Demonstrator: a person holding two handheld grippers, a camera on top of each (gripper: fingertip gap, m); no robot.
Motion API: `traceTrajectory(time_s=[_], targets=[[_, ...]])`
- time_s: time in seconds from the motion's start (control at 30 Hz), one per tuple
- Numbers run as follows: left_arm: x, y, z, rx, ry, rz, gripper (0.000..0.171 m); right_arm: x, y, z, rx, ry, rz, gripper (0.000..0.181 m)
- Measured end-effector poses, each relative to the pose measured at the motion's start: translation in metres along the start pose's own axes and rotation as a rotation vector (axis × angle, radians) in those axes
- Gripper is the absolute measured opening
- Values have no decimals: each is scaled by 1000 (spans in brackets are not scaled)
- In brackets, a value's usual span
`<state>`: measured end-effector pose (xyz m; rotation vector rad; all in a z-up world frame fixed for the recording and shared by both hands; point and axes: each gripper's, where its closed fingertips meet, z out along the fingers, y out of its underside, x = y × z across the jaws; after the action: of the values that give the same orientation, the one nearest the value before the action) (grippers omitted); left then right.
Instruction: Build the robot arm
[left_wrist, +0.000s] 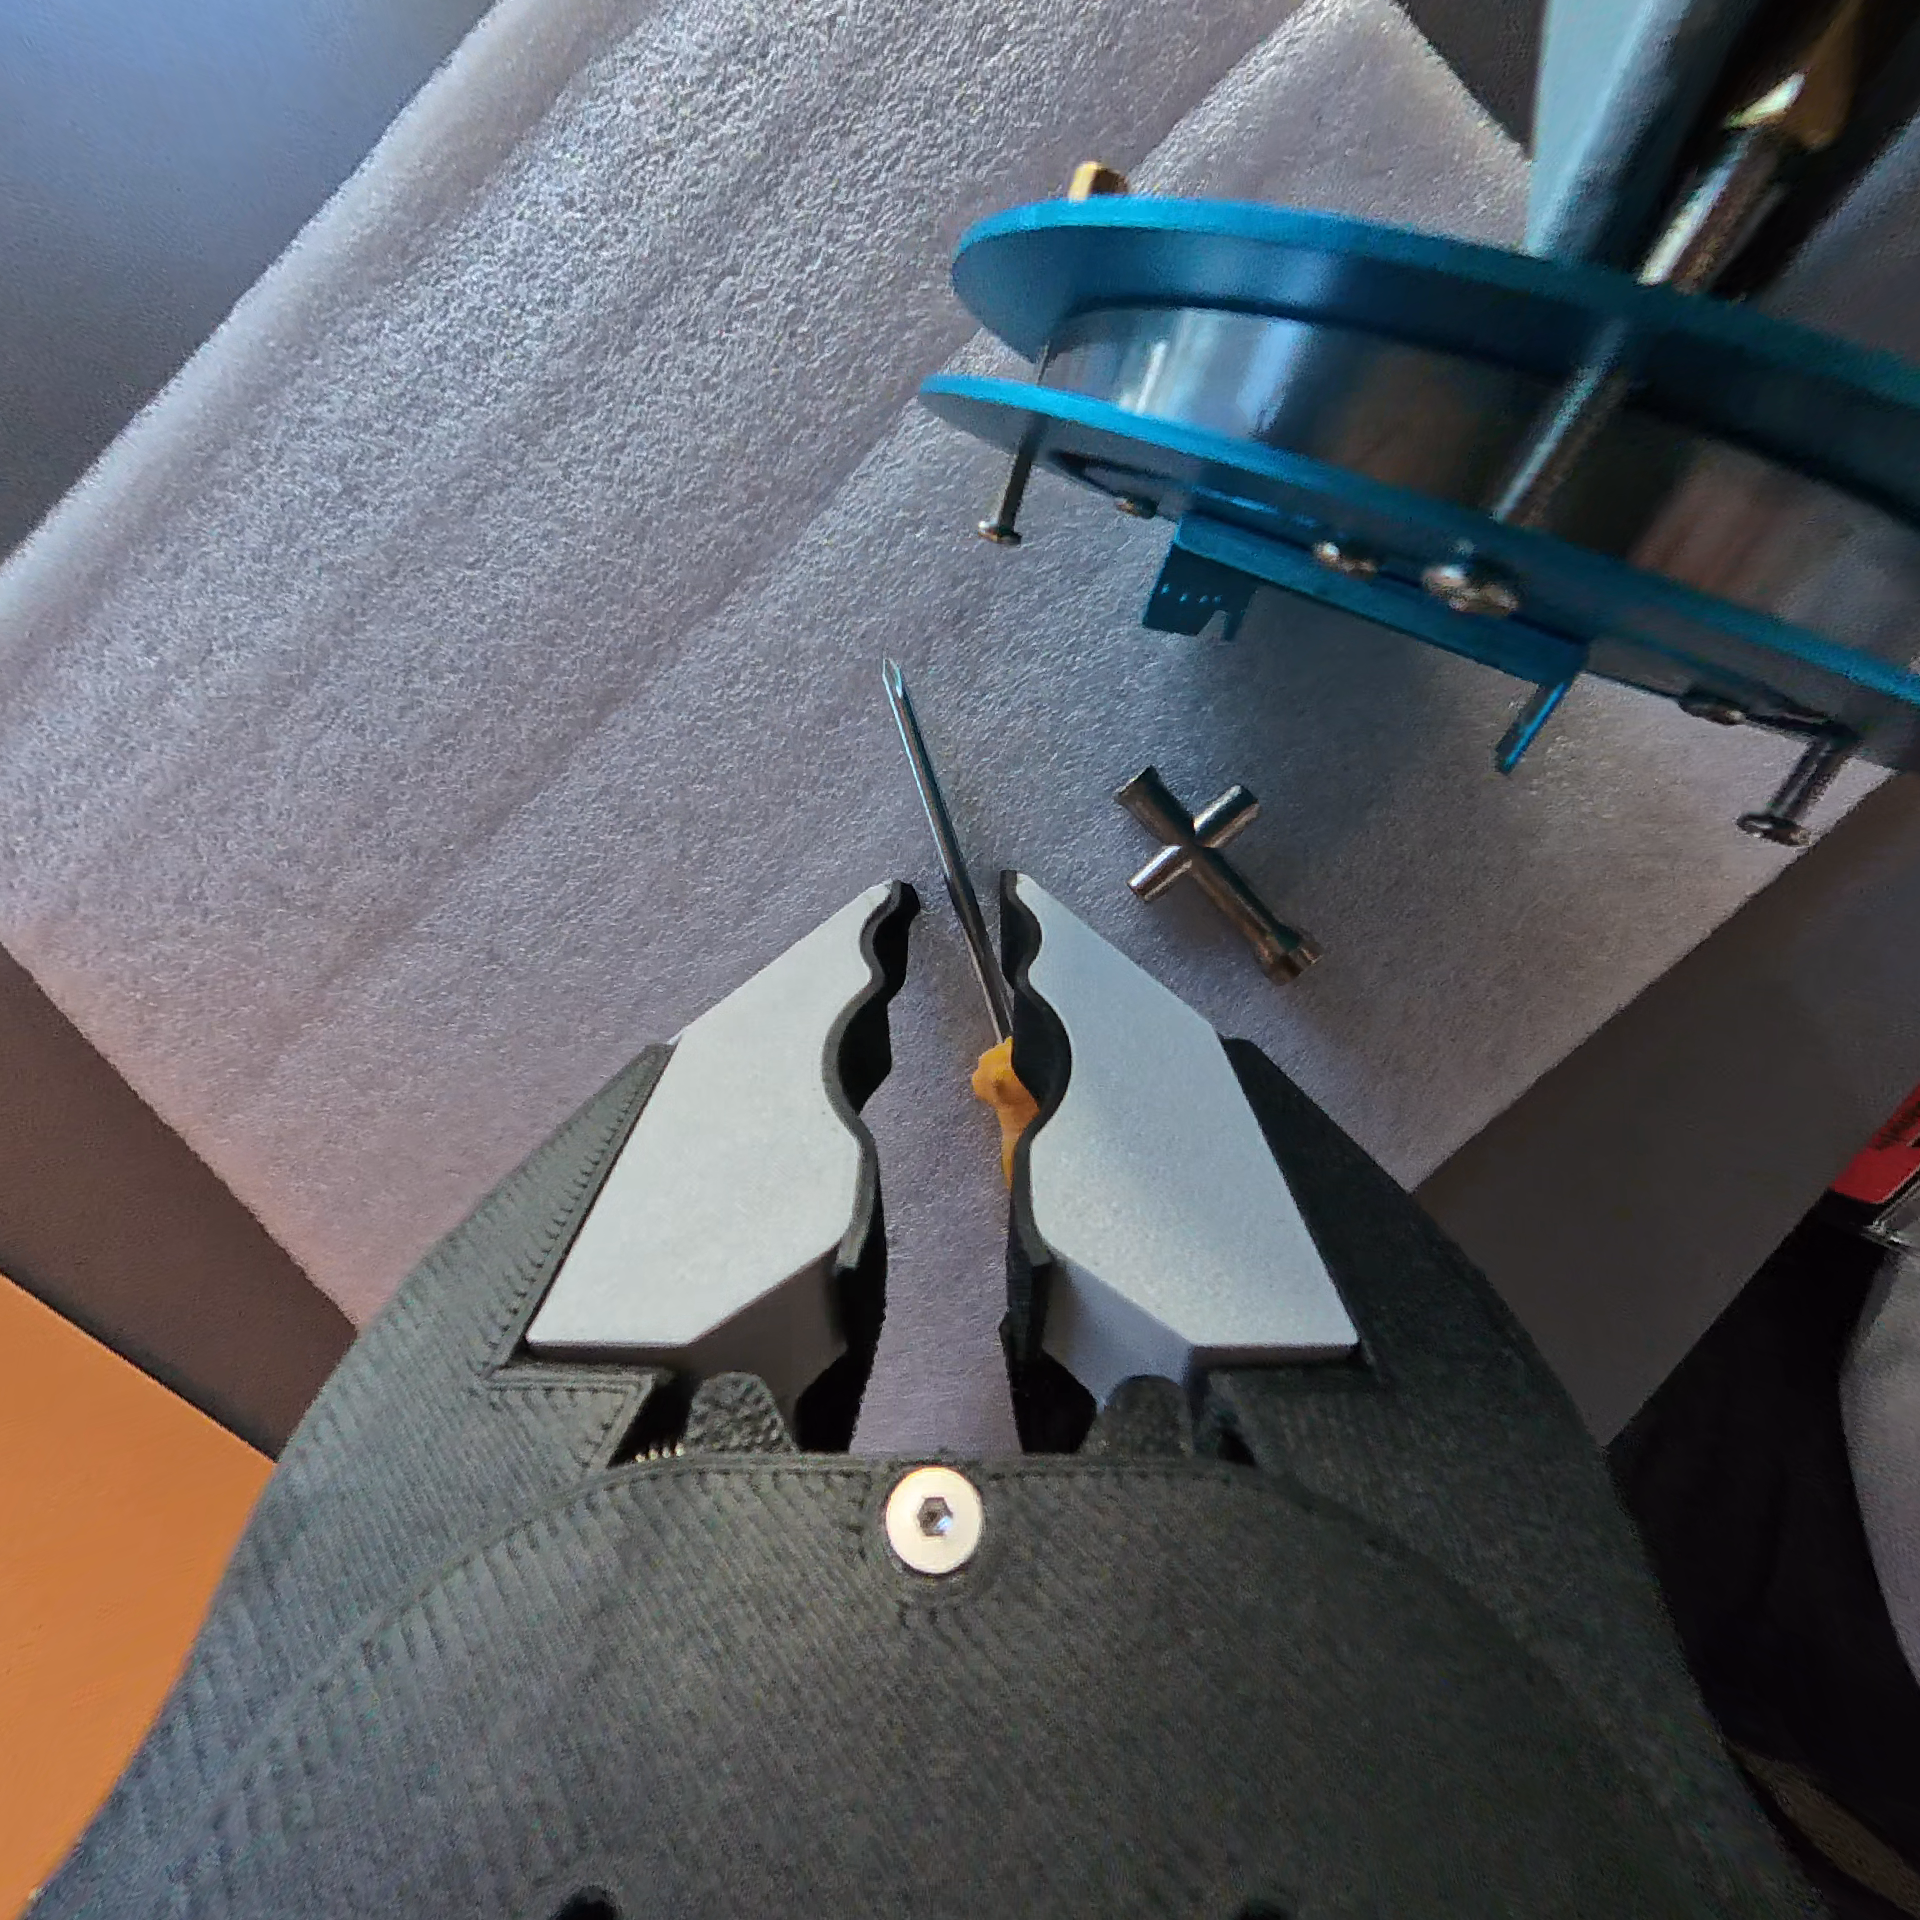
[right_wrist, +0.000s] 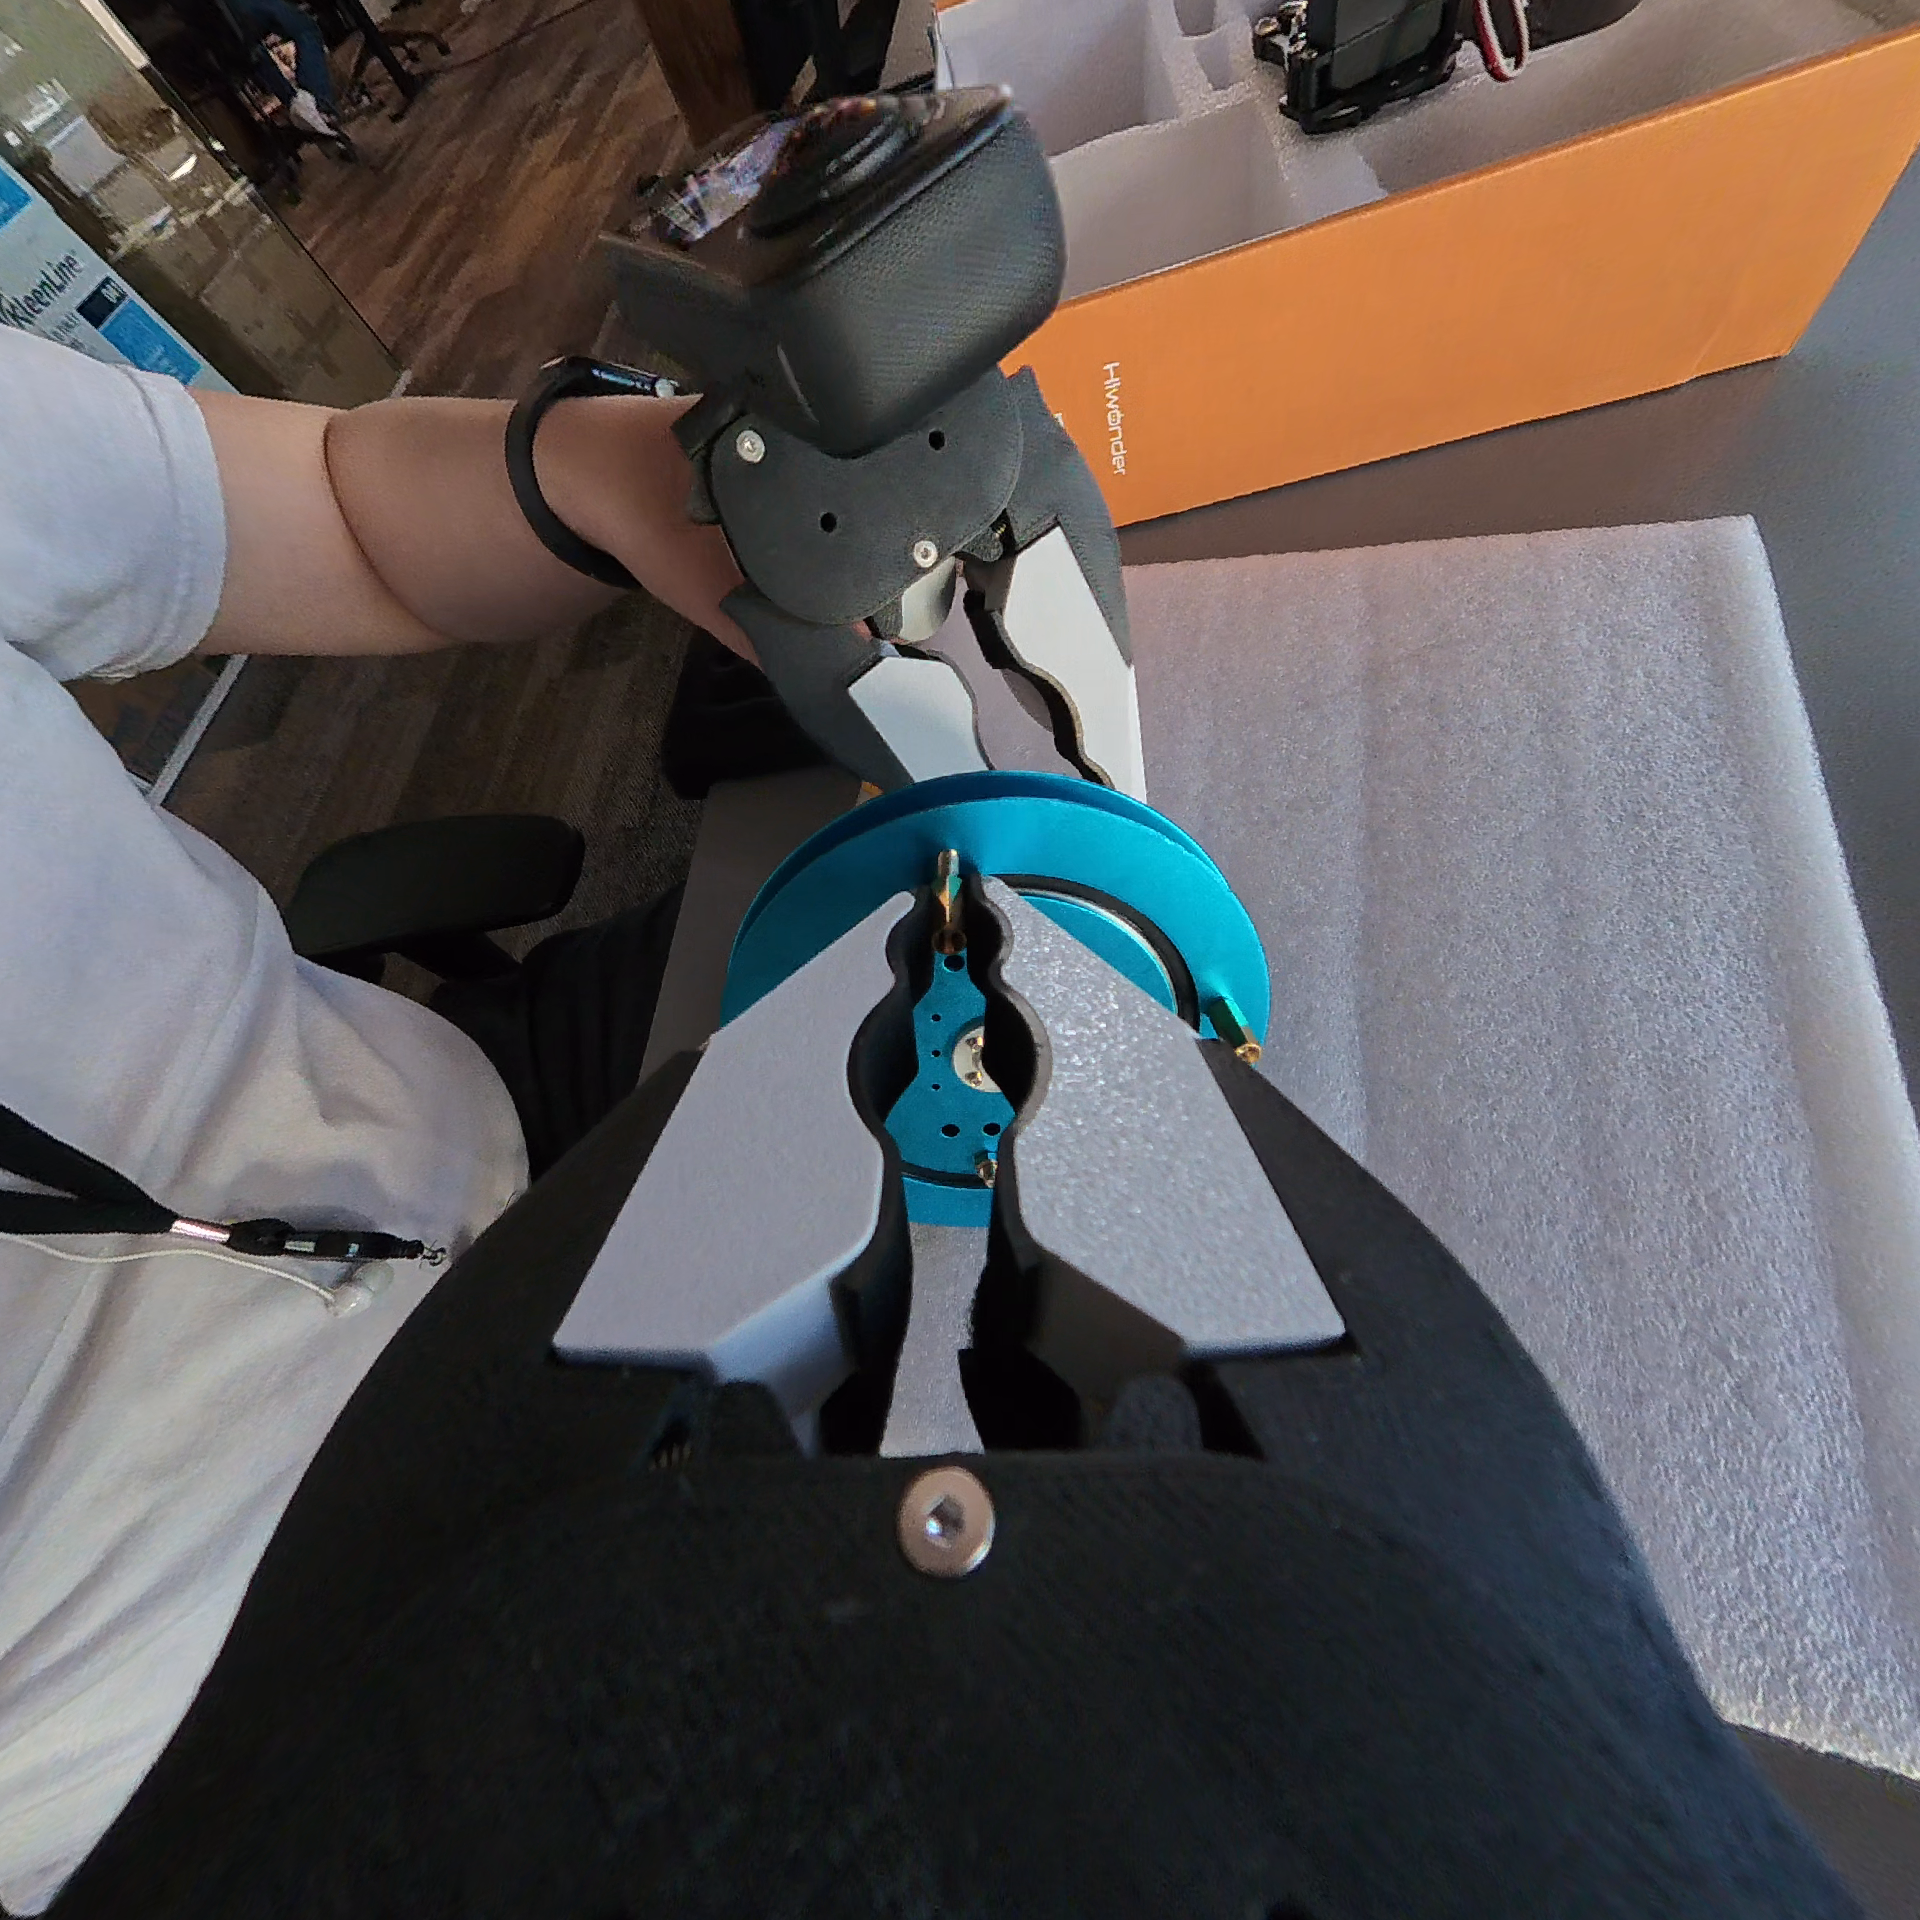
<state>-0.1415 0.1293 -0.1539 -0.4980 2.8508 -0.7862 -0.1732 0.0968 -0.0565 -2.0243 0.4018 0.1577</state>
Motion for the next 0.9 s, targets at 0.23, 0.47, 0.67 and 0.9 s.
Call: traceTrajectory(time_s=[0.23,0.47,0.67,0.9], targets=[[-2,0,-2,-20,19,18,4,1,0,-1,3,1,-1,3],[-12,14,-8,-123,34,261,6,2,0,-3,21,-7,9,4],[-14,12,-3,-110,6,207,6,4,0,-4,37,-10,17,3],[-10,6,-11,-4,4,216,2,4,0,-4,39,-22,11,3]])
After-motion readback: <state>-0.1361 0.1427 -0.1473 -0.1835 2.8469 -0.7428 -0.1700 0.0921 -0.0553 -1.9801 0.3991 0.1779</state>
